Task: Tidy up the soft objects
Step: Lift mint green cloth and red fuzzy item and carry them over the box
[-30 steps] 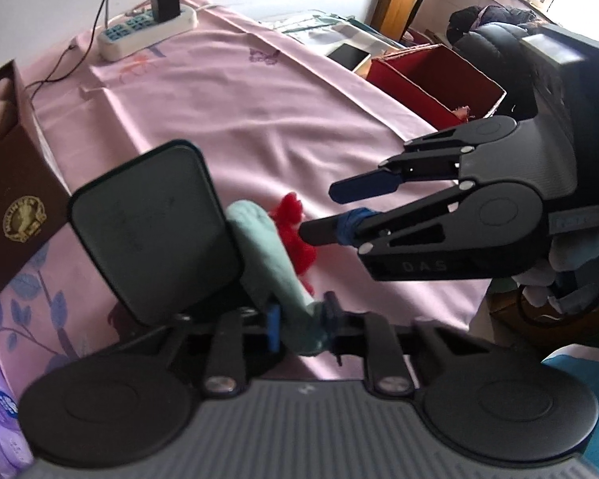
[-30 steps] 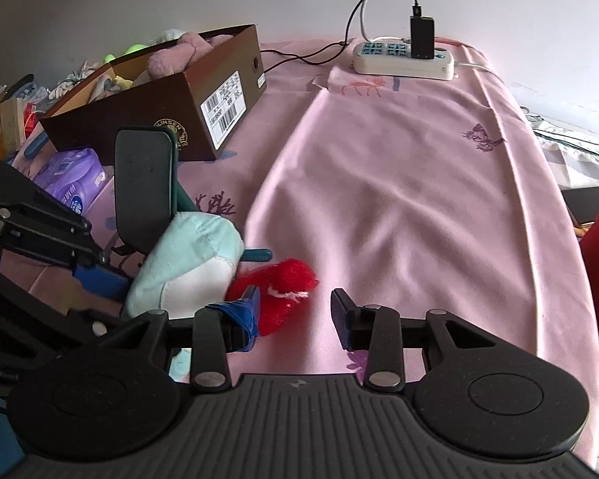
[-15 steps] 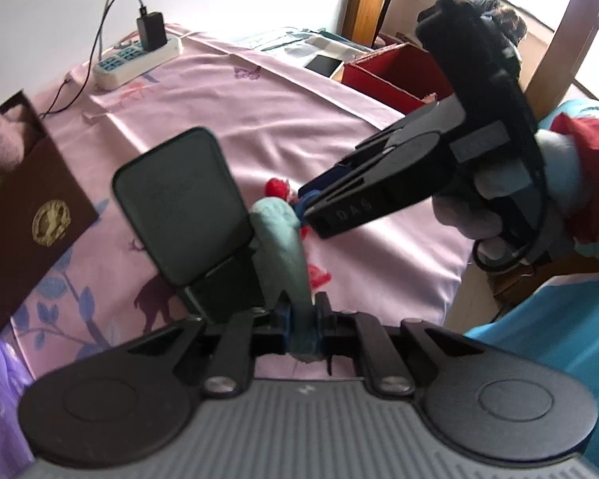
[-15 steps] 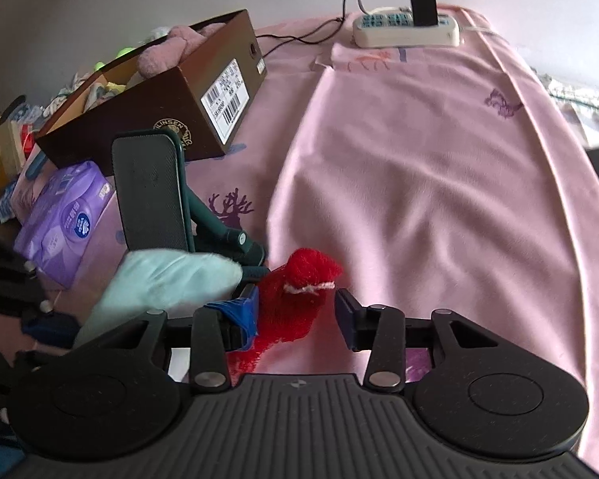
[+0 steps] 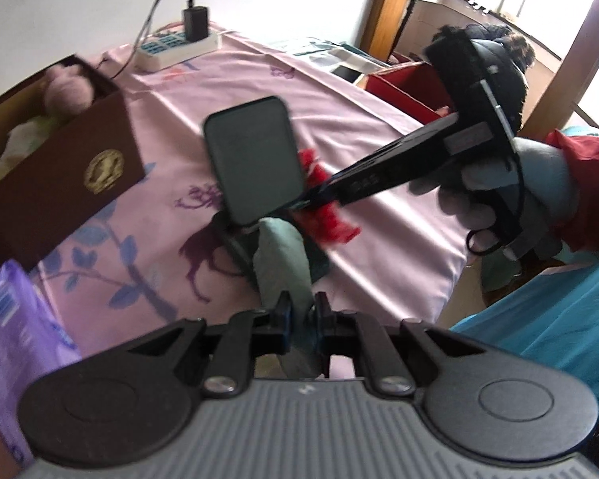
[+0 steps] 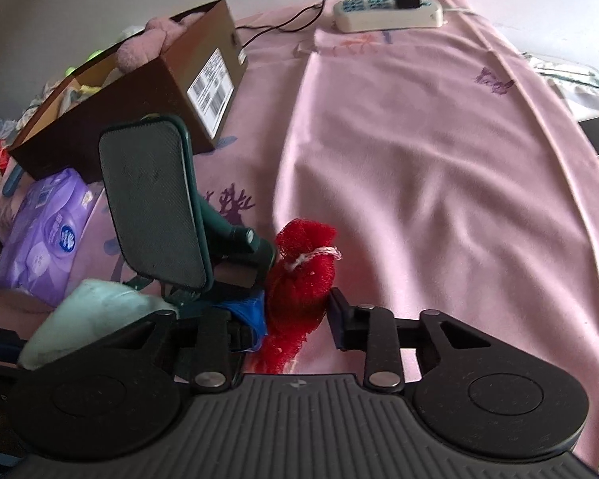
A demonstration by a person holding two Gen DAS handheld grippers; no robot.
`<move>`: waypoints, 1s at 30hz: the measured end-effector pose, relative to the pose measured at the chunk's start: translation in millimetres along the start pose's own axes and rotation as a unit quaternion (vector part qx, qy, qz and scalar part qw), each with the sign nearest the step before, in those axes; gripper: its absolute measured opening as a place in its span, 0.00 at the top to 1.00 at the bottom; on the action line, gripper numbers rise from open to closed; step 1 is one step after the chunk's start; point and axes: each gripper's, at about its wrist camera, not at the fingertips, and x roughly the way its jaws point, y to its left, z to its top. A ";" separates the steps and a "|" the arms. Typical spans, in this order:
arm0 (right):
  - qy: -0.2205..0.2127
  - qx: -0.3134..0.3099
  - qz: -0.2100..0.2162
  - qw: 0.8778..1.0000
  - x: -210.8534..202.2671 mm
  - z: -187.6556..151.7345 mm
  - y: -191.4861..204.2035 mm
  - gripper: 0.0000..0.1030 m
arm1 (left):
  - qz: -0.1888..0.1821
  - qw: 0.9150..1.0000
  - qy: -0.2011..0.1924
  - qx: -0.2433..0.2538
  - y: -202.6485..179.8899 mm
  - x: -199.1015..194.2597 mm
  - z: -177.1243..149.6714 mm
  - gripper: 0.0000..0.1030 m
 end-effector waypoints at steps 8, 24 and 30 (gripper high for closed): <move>-0.045 0.008 -0.059 0.997 -22.9 7.8 9.2 0.92 | 0.008 0.999 -0.032 -0.030 35.2 -22.3 -8.7 0.93; -0.193 -0.044 -0.062 0.978 -71.0 78.8 93.4 0.92 | 0.046 0.987 -0.141 -0.065 119.1 -90.7 9.2 0.93; -0.213 -0.081 -0.016 0.974 -60.4 100.3 143.9 0.92 | 0.080 0.978 -0.180 -0.073 157.7 -123.4 21.0 0.93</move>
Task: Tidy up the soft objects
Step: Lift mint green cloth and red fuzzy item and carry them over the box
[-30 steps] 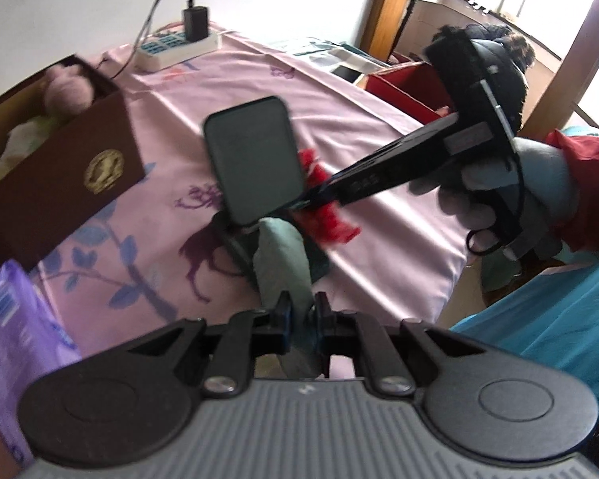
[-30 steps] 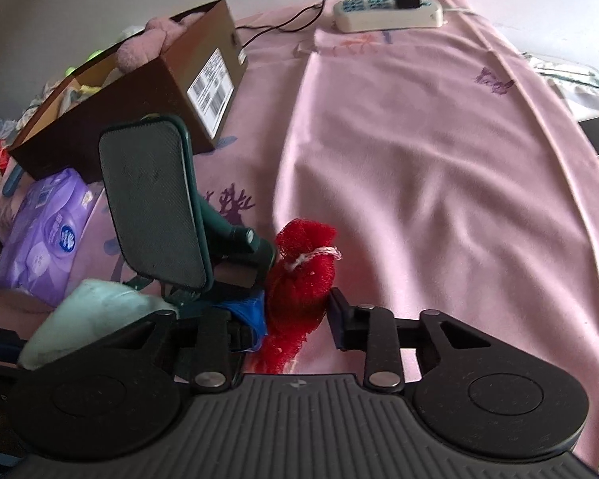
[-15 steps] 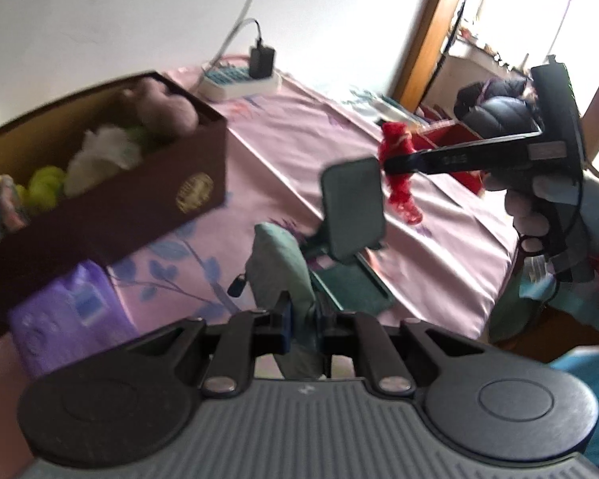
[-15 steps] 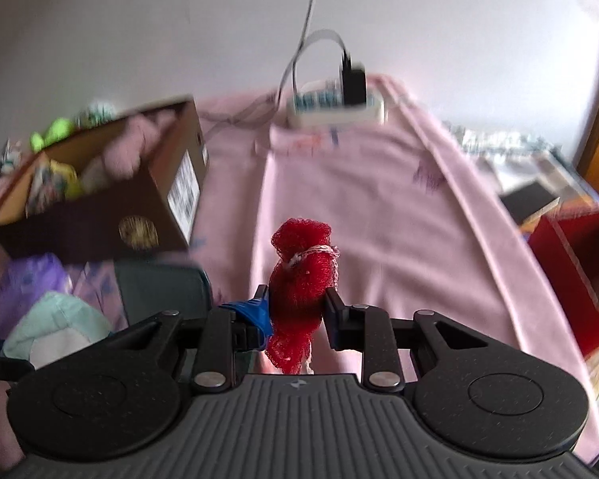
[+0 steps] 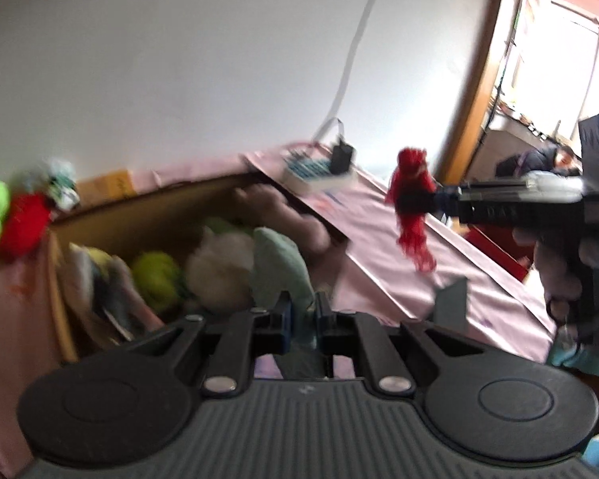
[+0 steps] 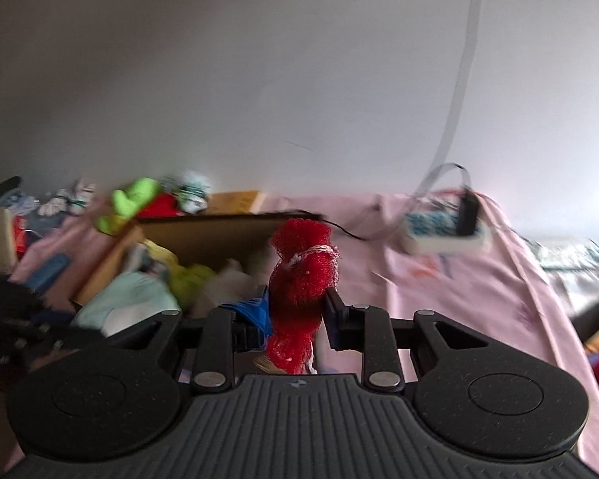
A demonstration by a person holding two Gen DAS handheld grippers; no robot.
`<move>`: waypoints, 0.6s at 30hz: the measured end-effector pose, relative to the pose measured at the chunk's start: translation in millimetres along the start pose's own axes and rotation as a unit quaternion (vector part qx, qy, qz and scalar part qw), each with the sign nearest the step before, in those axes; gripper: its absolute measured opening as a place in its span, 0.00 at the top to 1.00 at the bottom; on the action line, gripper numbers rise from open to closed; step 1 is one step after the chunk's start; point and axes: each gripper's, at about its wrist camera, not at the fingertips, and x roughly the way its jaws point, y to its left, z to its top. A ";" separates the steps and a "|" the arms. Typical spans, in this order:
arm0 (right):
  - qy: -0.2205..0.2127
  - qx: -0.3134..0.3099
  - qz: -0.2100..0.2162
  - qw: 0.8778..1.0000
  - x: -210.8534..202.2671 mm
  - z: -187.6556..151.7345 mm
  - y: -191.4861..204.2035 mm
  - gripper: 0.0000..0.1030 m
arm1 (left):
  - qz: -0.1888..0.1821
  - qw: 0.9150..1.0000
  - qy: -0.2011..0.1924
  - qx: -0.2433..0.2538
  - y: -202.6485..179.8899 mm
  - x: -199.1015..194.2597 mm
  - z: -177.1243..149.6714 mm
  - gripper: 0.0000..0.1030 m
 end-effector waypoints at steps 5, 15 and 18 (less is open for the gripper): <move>-0.014 -0.021 0.033 0.999 25.3 17.3 35.5 0.92 | 0.034 0.999 -0.021 -0.004 32.6 -0.2 15.6 0.93; 0.017 -0.011 0.062 0.998 103.3 21.2 67.1 0.91 | 0.054 0.996 -0.013 -0.068 85.8 52.1 13.1 0.92; 0.033 -0.002 0.075 0.997 123.9 16.8 71.1 0.91 | 0.065 0.994 -0.006 -0.088 97.7 62.9 11.2 0.92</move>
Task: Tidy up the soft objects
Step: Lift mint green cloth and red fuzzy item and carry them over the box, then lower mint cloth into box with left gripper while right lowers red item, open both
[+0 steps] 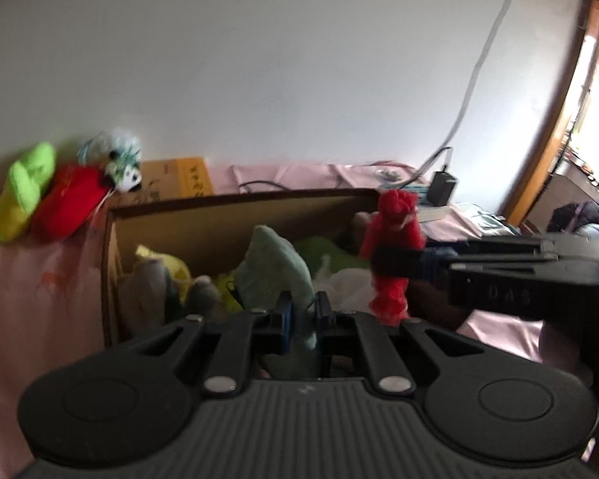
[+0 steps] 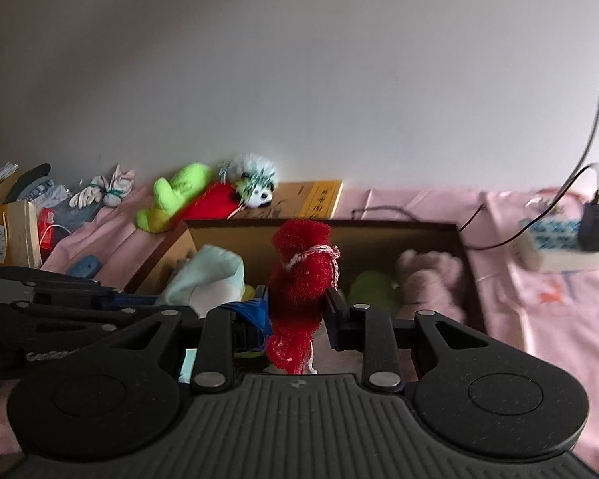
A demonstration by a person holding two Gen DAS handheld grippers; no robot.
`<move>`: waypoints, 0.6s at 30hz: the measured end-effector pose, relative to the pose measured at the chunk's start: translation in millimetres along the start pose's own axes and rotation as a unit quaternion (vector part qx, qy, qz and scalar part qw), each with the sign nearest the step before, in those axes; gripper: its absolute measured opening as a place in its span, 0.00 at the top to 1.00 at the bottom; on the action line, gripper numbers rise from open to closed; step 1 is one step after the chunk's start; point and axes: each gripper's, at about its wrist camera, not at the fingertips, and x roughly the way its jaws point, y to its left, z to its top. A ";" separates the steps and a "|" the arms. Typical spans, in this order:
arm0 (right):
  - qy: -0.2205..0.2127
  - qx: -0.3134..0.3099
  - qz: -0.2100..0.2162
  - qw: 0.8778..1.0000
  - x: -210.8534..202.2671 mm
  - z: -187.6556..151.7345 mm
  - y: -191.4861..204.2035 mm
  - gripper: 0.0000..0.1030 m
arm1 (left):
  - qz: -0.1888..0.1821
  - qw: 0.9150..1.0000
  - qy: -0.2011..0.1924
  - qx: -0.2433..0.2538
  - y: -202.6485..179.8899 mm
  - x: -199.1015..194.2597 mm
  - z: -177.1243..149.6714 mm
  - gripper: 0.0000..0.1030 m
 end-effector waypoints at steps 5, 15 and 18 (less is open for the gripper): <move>0.026 0.014 0.008 1.000 31.8 -7.5 -1.9 0.86 | 0.004 0.999 0.026 -0.018 12.3 22.0 -1.8 0.92; 0.035 0.071 0.048 0.996 45.2 -14.9 -14.8 0.83 | 0.014 0.998 0.054 -0.038 15.6 43.4 -11.3 0.44; 0.025 0.087 0.046 0.995 41.1 -16.1 -18.8 0.82 | 0.015 0.998 0.050 -0.044 17.7 37.8 -11.8 0.43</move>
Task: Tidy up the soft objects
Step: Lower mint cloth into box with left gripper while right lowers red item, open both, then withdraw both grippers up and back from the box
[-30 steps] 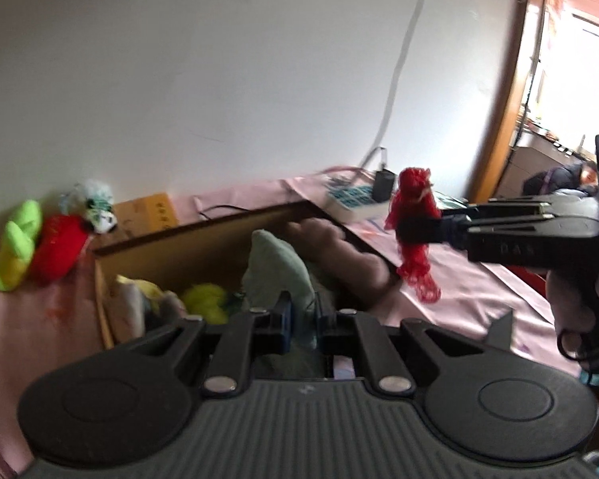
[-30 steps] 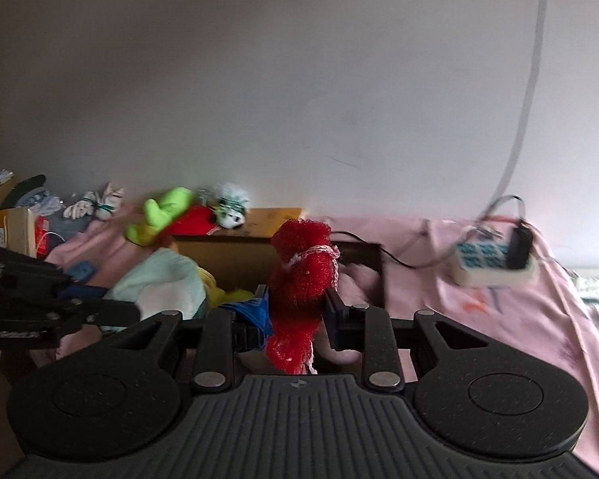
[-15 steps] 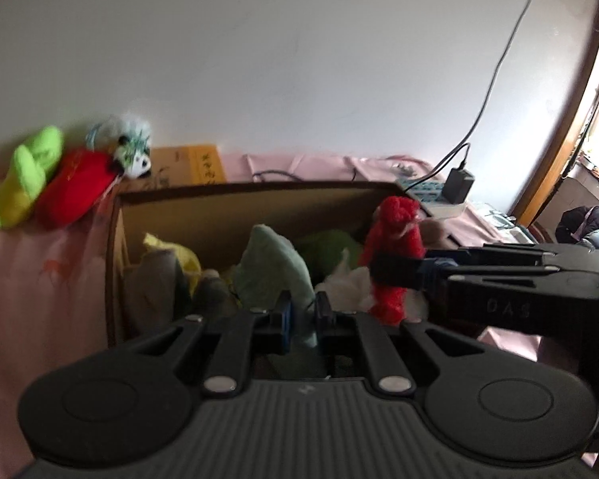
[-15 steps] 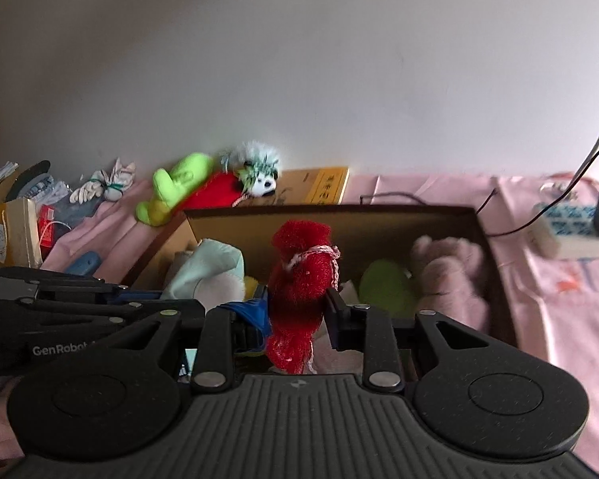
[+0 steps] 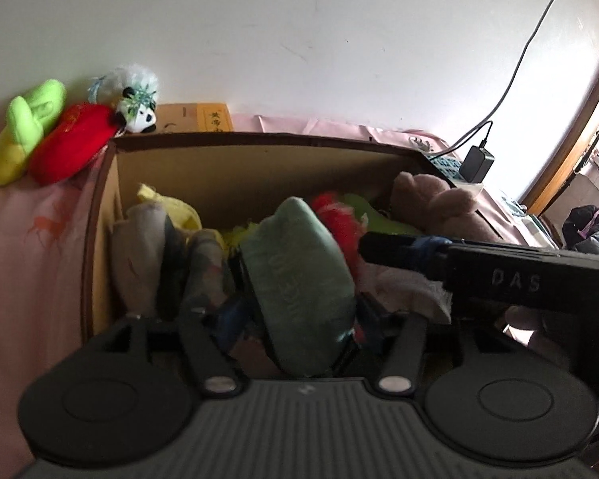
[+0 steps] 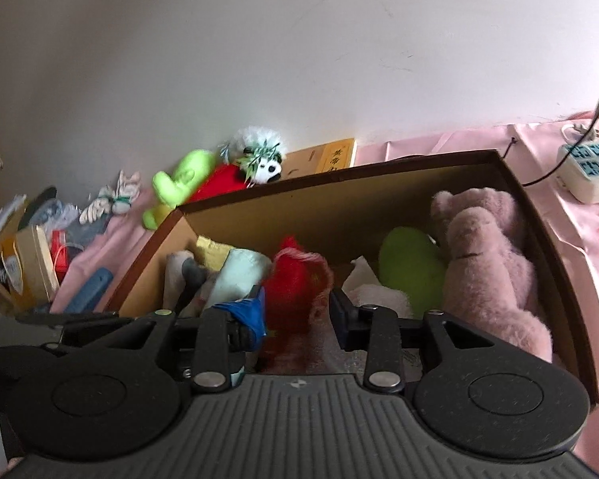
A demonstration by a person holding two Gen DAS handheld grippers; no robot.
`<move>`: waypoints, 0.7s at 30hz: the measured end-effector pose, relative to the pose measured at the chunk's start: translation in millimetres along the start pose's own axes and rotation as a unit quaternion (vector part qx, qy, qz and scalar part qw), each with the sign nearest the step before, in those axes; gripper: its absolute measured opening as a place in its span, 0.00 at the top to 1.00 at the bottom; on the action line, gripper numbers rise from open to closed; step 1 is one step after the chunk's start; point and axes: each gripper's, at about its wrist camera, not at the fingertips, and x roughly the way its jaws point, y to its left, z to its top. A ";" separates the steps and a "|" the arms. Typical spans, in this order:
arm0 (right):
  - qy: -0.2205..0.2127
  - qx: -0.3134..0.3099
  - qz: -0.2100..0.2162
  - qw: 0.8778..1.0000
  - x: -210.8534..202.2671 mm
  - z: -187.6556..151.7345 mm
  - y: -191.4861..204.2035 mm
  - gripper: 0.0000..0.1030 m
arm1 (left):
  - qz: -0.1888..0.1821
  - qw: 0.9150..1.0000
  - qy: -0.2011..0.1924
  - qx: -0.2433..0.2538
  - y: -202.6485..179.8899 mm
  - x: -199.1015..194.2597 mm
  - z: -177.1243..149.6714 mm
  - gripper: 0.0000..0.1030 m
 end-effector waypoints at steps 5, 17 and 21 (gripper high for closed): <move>-0.010 0.017 -0.010 1.000 -11.2 0.9 -0.3 0.81 | 0.007 1.000 -0.013 -0.009 1.7 -15.5 -1.1 0.42; -0.026 0.012 -0.052 0.998 -50.6 -0.5 15.3 0.81 | 0.072 0.997 -0.029 -0.024 -6.9 -59.2 -5.6 0.40; -0.028 0.006 -0.066 0.997 -64.5 -5.4 21.7 0.81 | 0.102 0.994 -0.028 -0.029 -12.4 -72.2 -8.6 0.37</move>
